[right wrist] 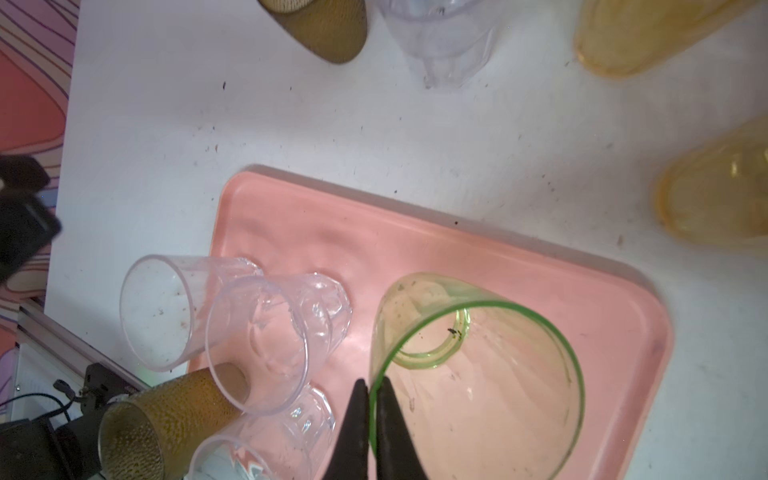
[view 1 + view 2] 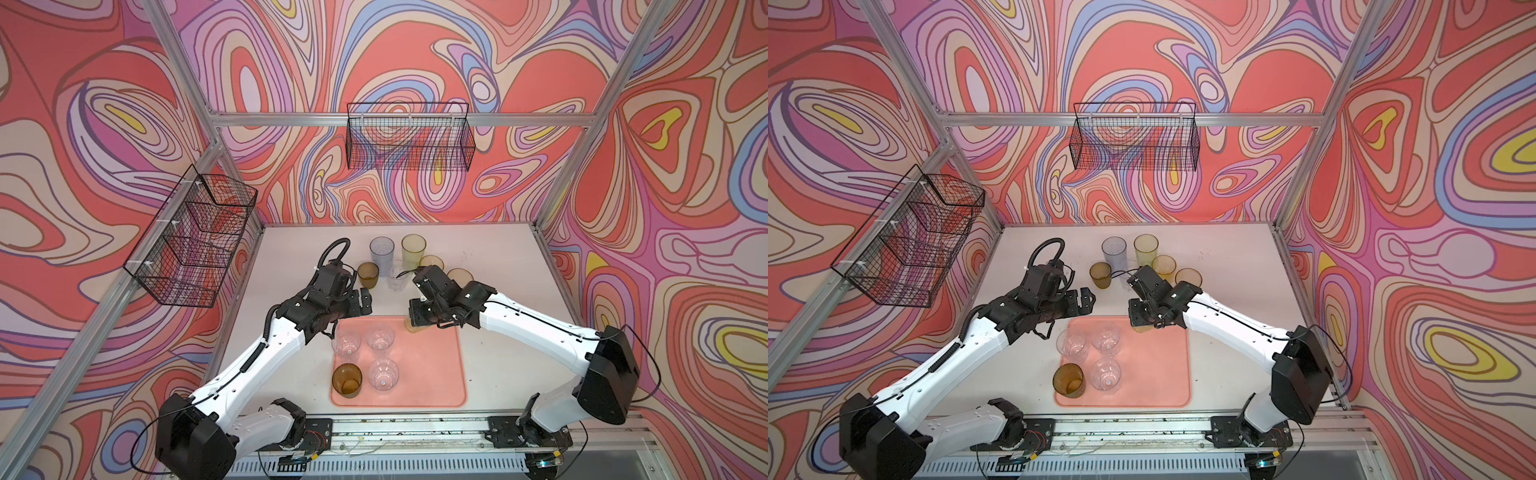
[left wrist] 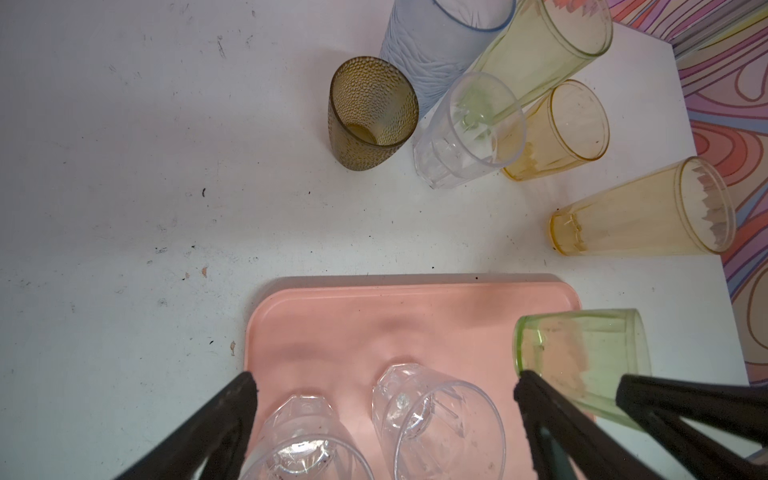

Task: Place the glasses into the tray
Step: 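Carry the green glass with the right gripper onto the pink tray beside the clear glasses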

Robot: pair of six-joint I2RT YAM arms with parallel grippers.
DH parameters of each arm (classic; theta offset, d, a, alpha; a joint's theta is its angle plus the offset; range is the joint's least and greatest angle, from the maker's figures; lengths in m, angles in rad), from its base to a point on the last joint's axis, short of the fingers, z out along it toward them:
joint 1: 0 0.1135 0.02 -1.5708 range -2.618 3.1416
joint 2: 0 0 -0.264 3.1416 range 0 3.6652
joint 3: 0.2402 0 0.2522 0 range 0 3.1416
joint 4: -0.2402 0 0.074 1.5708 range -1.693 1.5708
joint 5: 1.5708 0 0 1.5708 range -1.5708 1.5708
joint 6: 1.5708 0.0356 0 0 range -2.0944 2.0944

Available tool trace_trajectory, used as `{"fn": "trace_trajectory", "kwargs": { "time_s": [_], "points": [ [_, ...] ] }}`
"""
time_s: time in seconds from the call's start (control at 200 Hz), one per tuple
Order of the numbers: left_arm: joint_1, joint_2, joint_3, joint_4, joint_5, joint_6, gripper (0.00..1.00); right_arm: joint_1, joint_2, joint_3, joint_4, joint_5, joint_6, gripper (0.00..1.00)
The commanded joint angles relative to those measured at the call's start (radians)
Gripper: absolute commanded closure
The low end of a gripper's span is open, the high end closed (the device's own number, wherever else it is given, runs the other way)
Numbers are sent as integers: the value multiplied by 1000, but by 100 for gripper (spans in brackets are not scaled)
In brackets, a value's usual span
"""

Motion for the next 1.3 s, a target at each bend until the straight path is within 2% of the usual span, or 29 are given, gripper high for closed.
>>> {"fn": "trace_trajectory", "kwargs": {
  "time_s": [0.0, 0.285, 0.546, 0.746, 1.042, 1.297],
  "points": [
    [11, 5, -19, 33, 11, -2, 0, 50, -28, -56, -5, 40, 60, 100],
    [21, 6, -65, 91, 25, -29, 0, 177, -67, -170, 0, 91, 182, 100],
    [22, 23, -69, 113, 28, -30, 0, 258, -59, -161, -29, 108, 246, 100],
    [24, 11, -57, 113, 7, -33, 0, 304, -23, -128, -83, 161, 295, 100],
    [29, 6, -45, 104, -7, -16, 0, 368, 4, -138, -66, 158, 382, 100],
    [32, -2, -51, 104, -5, -19, 0, 373, 48, -116, -50, 135, 374, 100]
  ]
}}
